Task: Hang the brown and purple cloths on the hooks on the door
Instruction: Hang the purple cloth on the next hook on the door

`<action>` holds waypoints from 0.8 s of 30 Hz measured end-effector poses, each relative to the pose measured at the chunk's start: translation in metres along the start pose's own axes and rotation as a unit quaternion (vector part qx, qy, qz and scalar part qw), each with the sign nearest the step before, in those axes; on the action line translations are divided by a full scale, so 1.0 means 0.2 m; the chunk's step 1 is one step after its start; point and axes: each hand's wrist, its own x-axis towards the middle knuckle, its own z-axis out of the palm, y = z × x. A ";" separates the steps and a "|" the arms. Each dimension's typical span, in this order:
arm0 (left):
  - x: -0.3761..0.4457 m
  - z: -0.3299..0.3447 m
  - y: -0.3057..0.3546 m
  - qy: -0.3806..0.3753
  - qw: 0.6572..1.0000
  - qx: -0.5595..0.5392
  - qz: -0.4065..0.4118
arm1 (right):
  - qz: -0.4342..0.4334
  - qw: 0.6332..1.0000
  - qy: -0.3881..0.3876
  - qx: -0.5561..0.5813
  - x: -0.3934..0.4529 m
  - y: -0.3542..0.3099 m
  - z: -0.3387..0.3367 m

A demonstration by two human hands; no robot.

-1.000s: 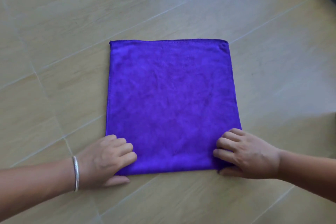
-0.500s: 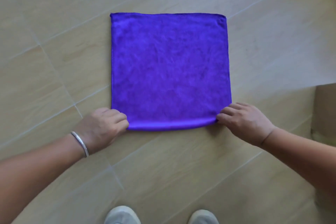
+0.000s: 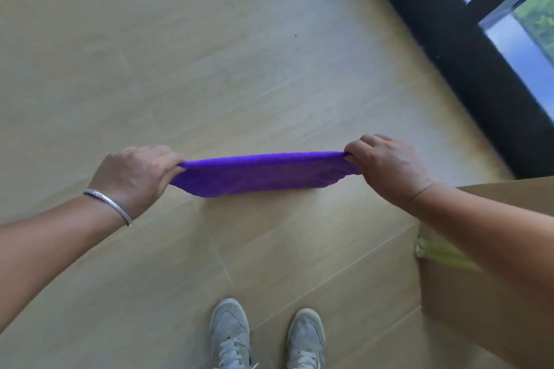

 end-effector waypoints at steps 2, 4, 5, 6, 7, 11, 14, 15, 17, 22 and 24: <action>0.06 -0.29 -0.01 0.016 1.000 0.007 -0.006 | -0.005 1.000 -0.009 0.000 0.07 -0.05 -0.27; 0.09 -0.58 -0.02 0.033 0.999 0.016 -0.021 | -0.012 1.000 -0.013 -0.006 0.13 -0.11 -0.56; 0.09 -0.73 -0.02 0.035 0.999 0.017 -0.031 | -0.018 1.000 -0.011 -0.013 0.15 -0.14 -0.71; 0.08 -0.86 -0.02 0.036 0.999 0.012 -0.039 | -0.028 0.999 -0.008 -0.017 0.16 -0.17 -0.84; 0.08 -1.03 -0.02 0.039 0.998 0.007 -0.047 | -0.042 0.999 -0.003 -0.017 0.18 -0.20 -1.01; 0.02 -1.61 0.00 0.056 0.997 -0.019 -0.049 | -0.097 0.995 -0.008 -0.035 0.20 -0.33 -1.58; -0.02 -2.02 0.03 0.091 0.995 -0.012 -0.041 | -0.147 0.988 0.009 -0.055 0.21 -0.41 -2.00; -0.03 -2.15 0.04 0.101 0.994 -0.003 -0.038 | -0.166 0.984 0.014 -0.064 0.21 -0.44 -2.12; -0.04 -2.39 0.06 0.122 0.992 0.017 -0.034 | -0.192 0.977 0.028 -0.089 0.23 -0.50 -2.35; -0.06 -2.96 0.11 0.179 0.981 0.058 -0.040 | -0.203 0.967 0.040 -0.150 0.29 -0.62 -2.90; -0.06 -3.16 0.12 0.189 0.976 0.072 -0.078 | -0.197 0.962 0.044 -0.186 0.32 -0.68 -3.12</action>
